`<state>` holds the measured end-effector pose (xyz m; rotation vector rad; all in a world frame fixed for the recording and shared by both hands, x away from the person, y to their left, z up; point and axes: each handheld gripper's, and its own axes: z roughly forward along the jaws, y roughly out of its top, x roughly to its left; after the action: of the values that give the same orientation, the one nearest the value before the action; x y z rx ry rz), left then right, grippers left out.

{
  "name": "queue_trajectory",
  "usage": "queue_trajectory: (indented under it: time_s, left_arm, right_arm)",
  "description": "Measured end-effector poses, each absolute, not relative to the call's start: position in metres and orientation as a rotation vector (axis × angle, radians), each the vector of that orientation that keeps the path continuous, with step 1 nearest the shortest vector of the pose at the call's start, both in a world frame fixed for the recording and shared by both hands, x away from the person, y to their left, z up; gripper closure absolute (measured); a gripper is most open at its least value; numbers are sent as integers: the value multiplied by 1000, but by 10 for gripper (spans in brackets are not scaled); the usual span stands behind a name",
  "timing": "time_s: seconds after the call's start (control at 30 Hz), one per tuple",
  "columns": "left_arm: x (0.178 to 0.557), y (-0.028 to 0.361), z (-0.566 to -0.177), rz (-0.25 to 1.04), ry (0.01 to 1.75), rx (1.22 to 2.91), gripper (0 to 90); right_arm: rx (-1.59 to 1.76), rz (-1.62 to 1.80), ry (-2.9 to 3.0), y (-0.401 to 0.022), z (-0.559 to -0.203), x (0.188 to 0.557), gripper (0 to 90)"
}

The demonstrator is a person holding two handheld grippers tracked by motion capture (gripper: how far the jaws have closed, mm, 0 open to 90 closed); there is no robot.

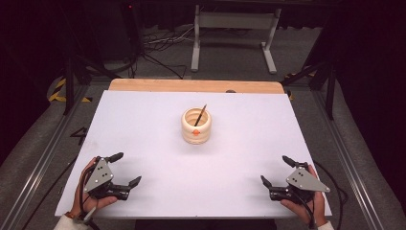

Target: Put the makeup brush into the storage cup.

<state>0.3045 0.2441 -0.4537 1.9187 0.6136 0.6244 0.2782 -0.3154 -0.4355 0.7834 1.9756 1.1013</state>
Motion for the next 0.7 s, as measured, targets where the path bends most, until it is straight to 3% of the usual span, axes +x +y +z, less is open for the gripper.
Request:
queue_trajectory:
  time_s: [0.7]
  left_arm:
    - [297, 250, -456, 604, 624, 1893, 48]
  right_arm:
    - [782, 1121, 1959, -318, -432, 280, 56]
